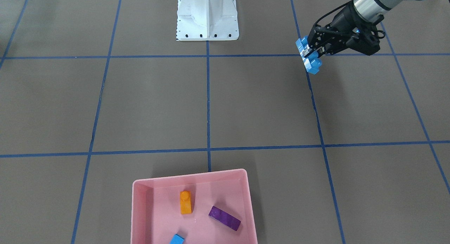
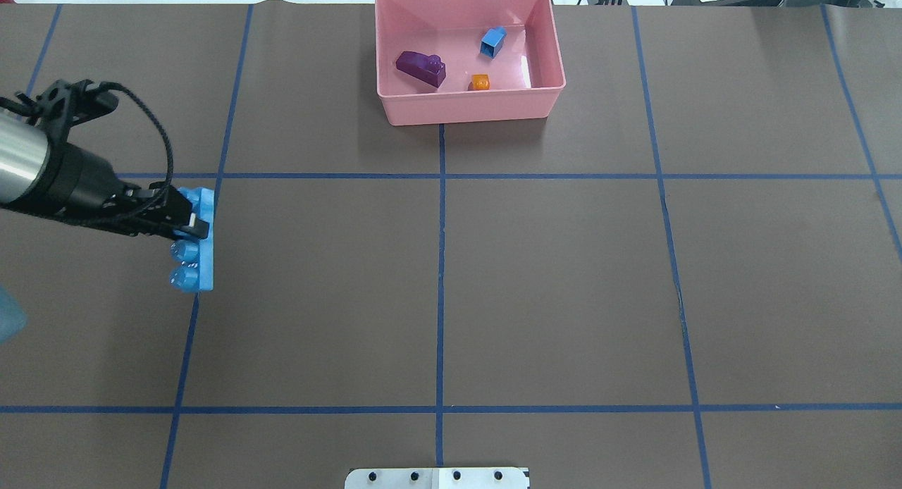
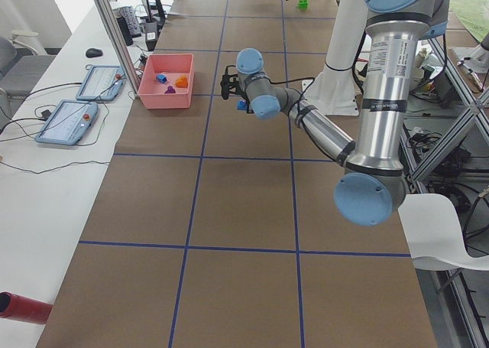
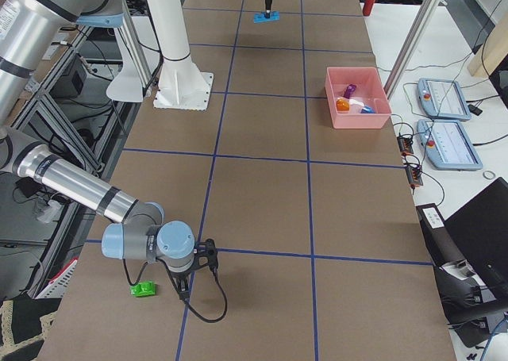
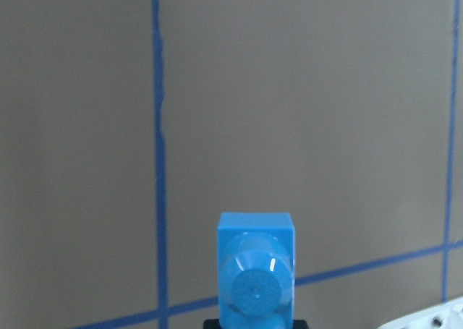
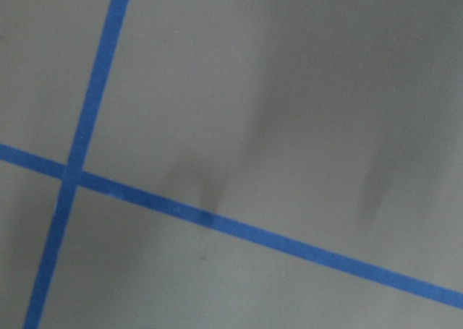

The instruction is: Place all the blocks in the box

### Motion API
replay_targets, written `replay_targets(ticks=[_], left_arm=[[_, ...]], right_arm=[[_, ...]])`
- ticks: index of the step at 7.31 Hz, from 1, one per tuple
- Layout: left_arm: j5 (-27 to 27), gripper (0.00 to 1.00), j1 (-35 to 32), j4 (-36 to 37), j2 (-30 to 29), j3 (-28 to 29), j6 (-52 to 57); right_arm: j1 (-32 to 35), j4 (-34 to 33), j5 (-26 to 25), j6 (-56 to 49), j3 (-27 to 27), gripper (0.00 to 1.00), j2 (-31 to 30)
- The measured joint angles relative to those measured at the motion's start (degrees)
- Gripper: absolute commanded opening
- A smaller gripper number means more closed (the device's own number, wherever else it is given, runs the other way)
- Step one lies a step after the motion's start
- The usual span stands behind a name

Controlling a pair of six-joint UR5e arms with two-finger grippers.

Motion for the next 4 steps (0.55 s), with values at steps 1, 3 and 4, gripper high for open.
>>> replay_targets(ticks=[1, 3, 4], left_arm=[[-0.06, 0.00, -1.23, 1.18, -6.16, 4.12, -0.84], [-0.14, 0.00, -2.77, 2.06, -12.71, 9.02, -1.61], [-0.14, 0.00, -2.94, 2.11, -15.04, 10.75, -2.18]], right_arm=[[0.01, 4.54, 0.43, 0.27, -3.61, 1.00, -0.25], [0.02, 8.34, 2.51, 0.78, -6.90, 1.00, -0.77], [-0.01, 8.73, 3.27, 0.85, -7.67, 1.00, -1.07]])
